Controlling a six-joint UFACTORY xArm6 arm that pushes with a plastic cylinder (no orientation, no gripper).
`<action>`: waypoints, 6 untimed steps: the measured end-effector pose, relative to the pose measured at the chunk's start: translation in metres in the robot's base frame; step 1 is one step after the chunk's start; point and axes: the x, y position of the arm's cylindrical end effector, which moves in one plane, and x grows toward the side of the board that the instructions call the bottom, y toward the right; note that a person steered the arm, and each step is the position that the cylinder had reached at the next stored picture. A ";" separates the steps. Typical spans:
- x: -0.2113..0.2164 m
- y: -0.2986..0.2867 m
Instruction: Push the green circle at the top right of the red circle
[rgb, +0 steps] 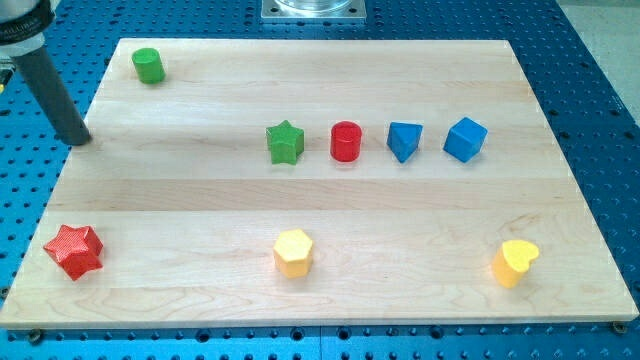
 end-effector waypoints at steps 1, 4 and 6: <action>-0.033 0.000; -0.188 0.144; -0.189 0.235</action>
